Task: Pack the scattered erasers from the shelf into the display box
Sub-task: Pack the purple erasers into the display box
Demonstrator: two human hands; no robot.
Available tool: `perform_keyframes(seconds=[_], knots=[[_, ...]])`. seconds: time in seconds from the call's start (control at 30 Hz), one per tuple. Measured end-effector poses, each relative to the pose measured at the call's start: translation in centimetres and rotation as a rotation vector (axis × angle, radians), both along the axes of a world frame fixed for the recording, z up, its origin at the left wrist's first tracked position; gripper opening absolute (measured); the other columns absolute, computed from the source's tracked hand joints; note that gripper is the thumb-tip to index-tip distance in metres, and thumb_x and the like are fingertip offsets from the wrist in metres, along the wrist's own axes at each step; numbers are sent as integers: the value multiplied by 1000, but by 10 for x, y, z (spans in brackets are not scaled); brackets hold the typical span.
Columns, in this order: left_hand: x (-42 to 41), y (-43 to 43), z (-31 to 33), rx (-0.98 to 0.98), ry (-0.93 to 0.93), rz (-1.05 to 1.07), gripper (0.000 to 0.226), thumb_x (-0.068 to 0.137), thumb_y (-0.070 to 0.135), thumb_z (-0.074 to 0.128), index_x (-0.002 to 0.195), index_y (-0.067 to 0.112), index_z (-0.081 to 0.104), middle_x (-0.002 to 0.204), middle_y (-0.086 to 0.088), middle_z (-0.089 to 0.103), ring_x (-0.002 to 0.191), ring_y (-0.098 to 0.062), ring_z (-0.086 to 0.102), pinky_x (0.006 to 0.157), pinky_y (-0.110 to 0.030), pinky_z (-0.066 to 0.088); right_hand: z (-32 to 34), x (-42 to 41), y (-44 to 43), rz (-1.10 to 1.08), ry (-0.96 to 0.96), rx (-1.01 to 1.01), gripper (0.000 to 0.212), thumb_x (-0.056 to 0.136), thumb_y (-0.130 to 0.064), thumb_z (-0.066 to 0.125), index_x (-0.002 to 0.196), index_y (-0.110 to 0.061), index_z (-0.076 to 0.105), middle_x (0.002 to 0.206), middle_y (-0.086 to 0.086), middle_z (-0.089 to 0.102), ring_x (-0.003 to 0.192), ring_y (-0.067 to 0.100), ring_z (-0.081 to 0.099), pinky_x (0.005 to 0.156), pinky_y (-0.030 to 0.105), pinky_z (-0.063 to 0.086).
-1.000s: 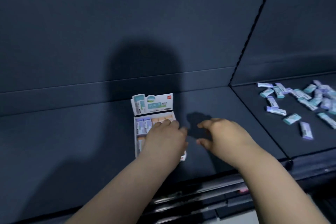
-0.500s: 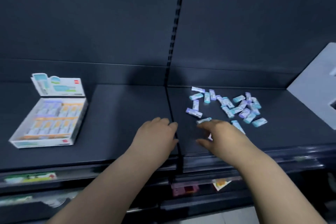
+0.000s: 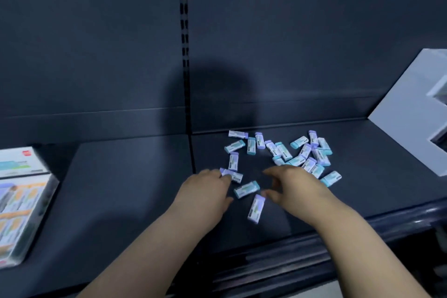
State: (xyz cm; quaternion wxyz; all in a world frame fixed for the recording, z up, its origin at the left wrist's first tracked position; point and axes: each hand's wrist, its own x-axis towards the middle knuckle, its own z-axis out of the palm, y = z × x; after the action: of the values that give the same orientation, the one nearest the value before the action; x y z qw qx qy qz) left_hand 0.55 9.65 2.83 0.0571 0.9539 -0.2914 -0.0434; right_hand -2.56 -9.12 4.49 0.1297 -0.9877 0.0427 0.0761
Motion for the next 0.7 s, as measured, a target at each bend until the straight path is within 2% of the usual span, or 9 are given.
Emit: perform_keyframes(seconds=[0.17, 0.27, 0.4, 0.5, 0.6, 0.7], knots=[[31, -39, 3, -22, -39, -80, 45, 95, 38, 45, 135, 18, 42, 130, -3, 49, 120, -23, 43, 96, -33, 38, -4, 21, -34, -68, 13, -30, 52, 83, -42, 63, 131, -27, 48, 120, -1, 59, 108, 21, 57, 87, 29, 47], [40, -61, 1, -32, -34, -128, 46, 94, 38, 45, 136, 19, 42, 131, -2, 48, 124, -22, 41, 99, -33, 37, -8, 25, -55, -102, 28, -57, 51, 84, -42, 61, 132, -28, 47, 121, -2, 58, 111, 19, 56, 87, 29, 46], [47, -85, -11, -4, -12, -135, 44, 95, 37, 45, 135, 19, 44, 128, -2, 49, 120, -22, 43, 98, -34, 39, -14, 36, -91, -138, 19, -82, 49, 84, -43, 60, 129, -27, 50, 123, 0, 56, 113, 21, 54, 90, 33, 48], [50, -112, -21, 10, -10, -91, 43, 95, 38, 45, 134, 20, 44, 126, -2, 49, 119, -22, 43, 97, -35, 39, -20, 43, -121, -118, 88, -133, 57, 83, -52, 57, 132, -27, 44, 132, 2, 48, 120, 23, 49, 92, 32, 45], [48, -142, -27, -35, -22, -27, 41, 95, 39, 44, 131, 21, 47, 123, -1, 51, 117, -22, 45, 96, -33, 39, -26, 53, -145, -69, 130, -170, 65, 78, -63, 55, 130, -24, 43, 130, 1, 46, 120, 22, 48, 92, 32, 42], [43, -169, -31, -73, -12, 49, 41, 94, 40, 45, 132, 25, 46, 125, 2, 50, 120, -20, 43, 98, -31, 38, -37, 60, -158, 36, 80, -237, 72, 74, -71, 49, 128, -22, 46, 130, 1, 48, 122, 21, 46, 96, 35, 41]])
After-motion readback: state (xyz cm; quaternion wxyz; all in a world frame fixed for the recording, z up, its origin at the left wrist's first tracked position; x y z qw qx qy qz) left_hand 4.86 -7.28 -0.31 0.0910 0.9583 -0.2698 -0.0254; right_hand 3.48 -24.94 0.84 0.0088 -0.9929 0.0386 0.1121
